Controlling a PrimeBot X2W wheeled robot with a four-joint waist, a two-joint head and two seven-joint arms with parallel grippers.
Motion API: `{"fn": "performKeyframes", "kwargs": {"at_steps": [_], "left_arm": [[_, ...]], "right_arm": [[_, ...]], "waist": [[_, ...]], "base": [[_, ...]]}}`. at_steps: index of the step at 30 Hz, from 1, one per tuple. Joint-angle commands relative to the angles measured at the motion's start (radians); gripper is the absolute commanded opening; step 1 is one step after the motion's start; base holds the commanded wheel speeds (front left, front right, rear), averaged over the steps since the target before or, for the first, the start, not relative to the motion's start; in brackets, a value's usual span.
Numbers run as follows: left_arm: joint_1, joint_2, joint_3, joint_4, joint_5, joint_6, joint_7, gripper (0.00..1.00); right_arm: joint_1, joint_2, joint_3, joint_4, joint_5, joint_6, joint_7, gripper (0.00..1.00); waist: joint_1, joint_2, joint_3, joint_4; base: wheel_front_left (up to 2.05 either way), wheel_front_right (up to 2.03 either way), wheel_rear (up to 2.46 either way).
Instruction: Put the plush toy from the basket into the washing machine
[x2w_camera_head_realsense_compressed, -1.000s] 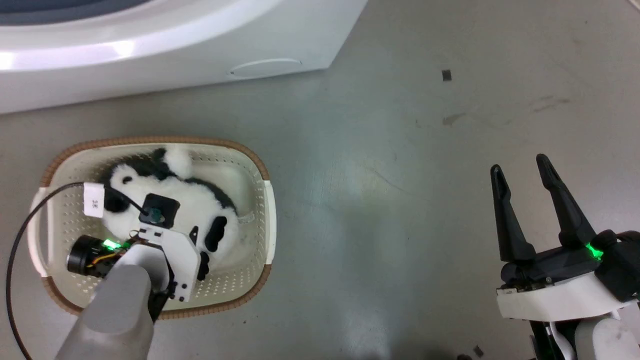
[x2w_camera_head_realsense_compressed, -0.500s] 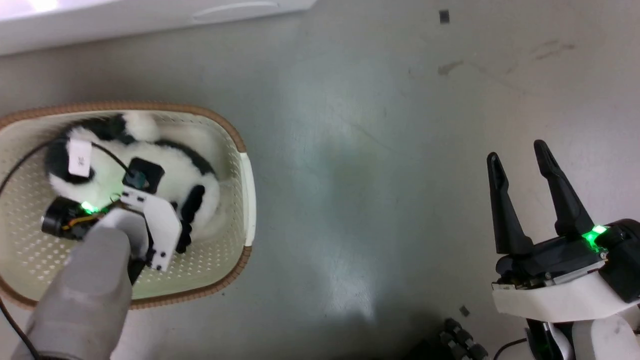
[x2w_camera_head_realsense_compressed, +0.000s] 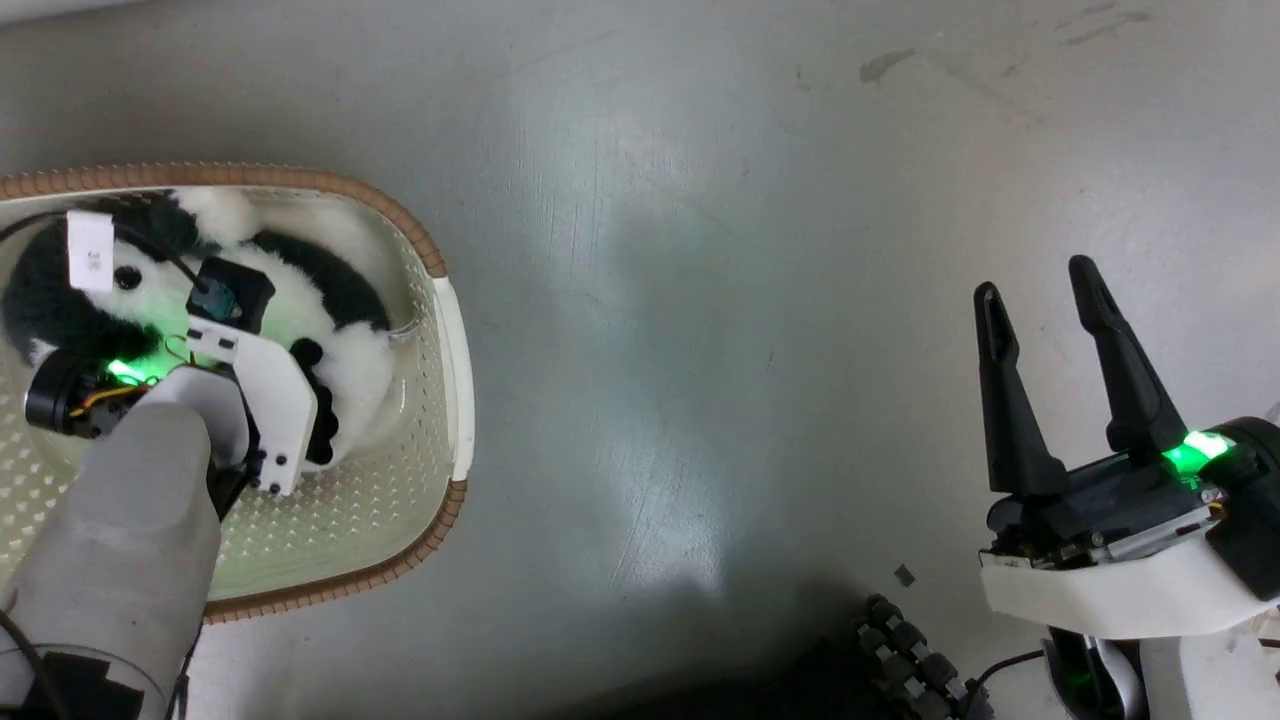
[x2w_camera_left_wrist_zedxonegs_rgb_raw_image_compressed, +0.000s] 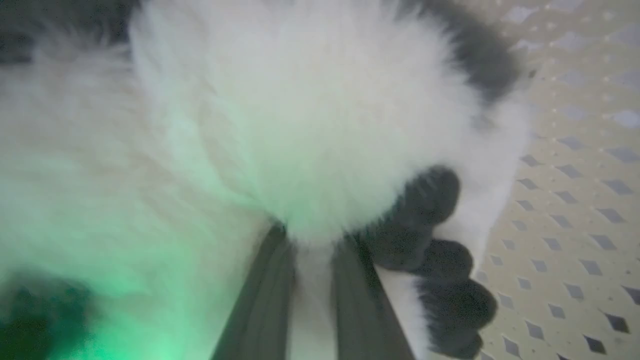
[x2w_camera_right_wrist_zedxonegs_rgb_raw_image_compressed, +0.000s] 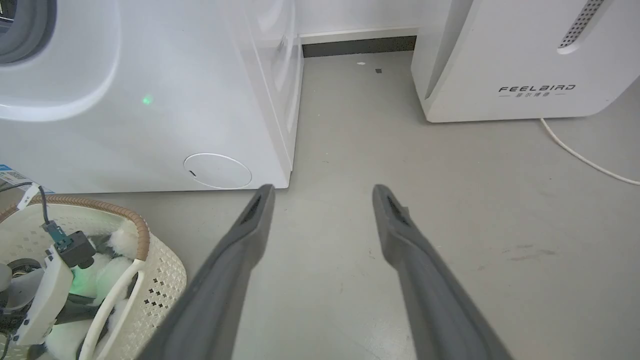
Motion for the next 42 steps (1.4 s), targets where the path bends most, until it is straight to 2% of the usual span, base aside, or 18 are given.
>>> {"fn": "performKeyframes", "kwargs": {"at_steps": [1, 19, 28, 32, 42], "left_arm": [[0.043, 0.0, -0.013, 0.043, -0.025, 0.004, -0.013, 0.0], [0.227, -0.11, 0.008, 0.031, -0.171, 0.004, -0.276, 0.0], [0.318, -0.151, -0.012, -0.032, -0.217, 0.004, -0.347, 0.0], [0.361, -0.159, 0.001, -0.103, -0.227, 0.005, -0.355, 0.0], [0.566, -0.158, 0.129, -0.489, -0.176, 0.053, -0.356, 0.0]], "right_arm": [[-0.024, 0.0, -0.008, 0.009, -0.006, -0.001, -0.008, 1.0], [0.035, 0.0, -0.055, 0.084, -0.094, -0.001, -0.008, 1.0], [0.087, 0.0, -0.077, 0.109, -0.131, -0.001, -0.008, 1.0], [0.113, 0.0, -0.088, 0.109, -0.135, -0.001, -0.008, 1.0], [0.17, 0.0, -0.082, 0.112, -0.151, -0.001, -0.008, 1.0]], "waist": [[0.0, 0.0, -0.044, 0.012], [0.0, 0.0, -0.417, 0.096], [0.0, 0.0, -0.583, 0.155], [0.0, 0.0, -0.648, 0.185], [0.0, 0.0, -0.766, 0.241]], "base": [[0.0, 0.0, 0.0], [0.0, 0.0, 0.0], [0.0, 0.0, 0.0], [0.0, 0.0, 0.0], [0.0, 0.0, 0.0]]}}
